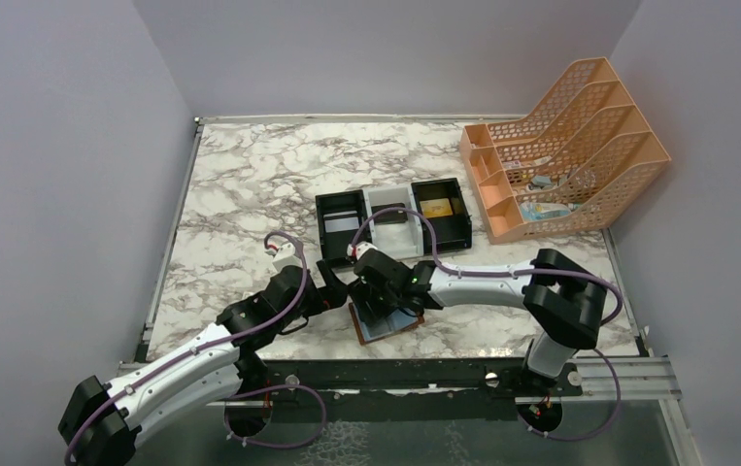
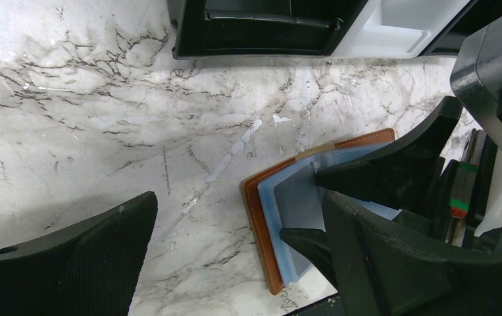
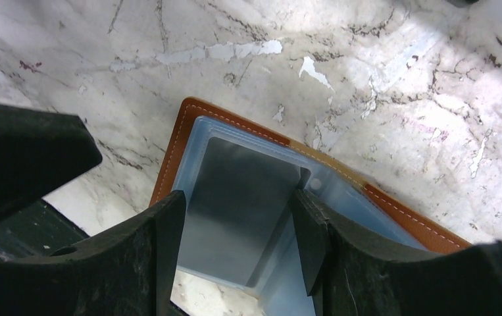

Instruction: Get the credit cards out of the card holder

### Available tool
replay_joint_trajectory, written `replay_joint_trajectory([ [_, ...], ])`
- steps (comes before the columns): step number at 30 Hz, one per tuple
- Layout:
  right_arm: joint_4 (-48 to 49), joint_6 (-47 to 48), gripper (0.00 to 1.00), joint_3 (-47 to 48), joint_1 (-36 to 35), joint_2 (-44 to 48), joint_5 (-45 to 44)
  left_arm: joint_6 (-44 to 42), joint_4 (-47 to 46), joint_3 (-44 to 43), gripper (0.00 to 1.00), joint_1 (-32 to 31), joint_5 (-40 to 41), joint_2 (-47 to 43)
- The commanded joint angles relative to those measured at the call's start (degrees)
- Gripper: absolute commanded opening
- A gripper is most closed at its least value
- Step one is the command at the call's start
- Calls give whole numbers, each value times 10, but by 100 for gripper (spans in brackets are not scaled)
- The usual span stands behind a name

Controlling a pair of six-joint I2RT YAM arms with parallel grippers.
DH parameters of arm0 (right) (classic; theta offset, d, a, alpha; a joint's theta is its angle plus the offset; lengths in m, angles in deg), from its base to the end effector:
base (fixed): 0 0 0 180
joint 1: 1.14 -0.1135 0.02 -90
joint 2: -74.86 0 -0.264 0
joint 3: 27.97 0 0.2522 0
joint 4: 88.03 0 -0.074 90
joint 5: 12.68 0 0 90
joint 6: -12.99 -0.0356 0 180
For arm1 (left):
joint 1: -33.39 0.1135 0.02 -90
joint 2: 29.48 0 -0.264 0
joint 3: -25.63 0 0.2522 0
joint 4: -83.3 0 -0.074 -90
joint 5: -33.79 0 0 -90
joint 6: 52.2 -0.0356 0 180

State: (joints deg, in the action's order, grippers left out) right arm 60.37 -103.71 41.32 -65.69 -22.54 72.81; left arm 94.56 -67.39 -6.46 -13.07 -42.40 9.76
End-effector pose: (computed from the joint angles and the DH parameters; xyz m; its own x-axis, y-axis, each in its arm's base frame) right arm 0.1451 0.2983 0.1619 -0.7283 -0.4880 -0.4811 -0.6222 0.7650 0.1660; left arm 0.1116 -0.1051 0.1846 -0.7025 -0.4398 -0.5595 -0.0290 0.8033 -0.5949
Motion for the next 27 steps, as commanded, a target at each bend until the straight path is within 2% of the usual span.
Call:
replay_joint_trajectory([
  [1,-34,-9,62,8,-4,-42,-28,-4,8,-14,99,2,7,0],
  [5,-21,-25,62,-11,-4,-40,-32,-8,-2,-12,99,2,-1,3],
  [8,-19,-29,67,-13,-4,-49,-9,-15,-22,-11,99,2,-20,12],
  [15,-16,-44,66,-12,-4,-62,-14,-5,-29,-10,99,3,-25,30],
  [18,9,-34,63,-22,-4,-50,22,-5,-32,-7,99,2,-27,20],
  [23,100,-31,60,-75,26,-27,160,-7,-67,7,99,3,-60,3],
  [27,115,-38,58,-84,39,-28,165,-9,-93,21,99,2,-92,-8],
])
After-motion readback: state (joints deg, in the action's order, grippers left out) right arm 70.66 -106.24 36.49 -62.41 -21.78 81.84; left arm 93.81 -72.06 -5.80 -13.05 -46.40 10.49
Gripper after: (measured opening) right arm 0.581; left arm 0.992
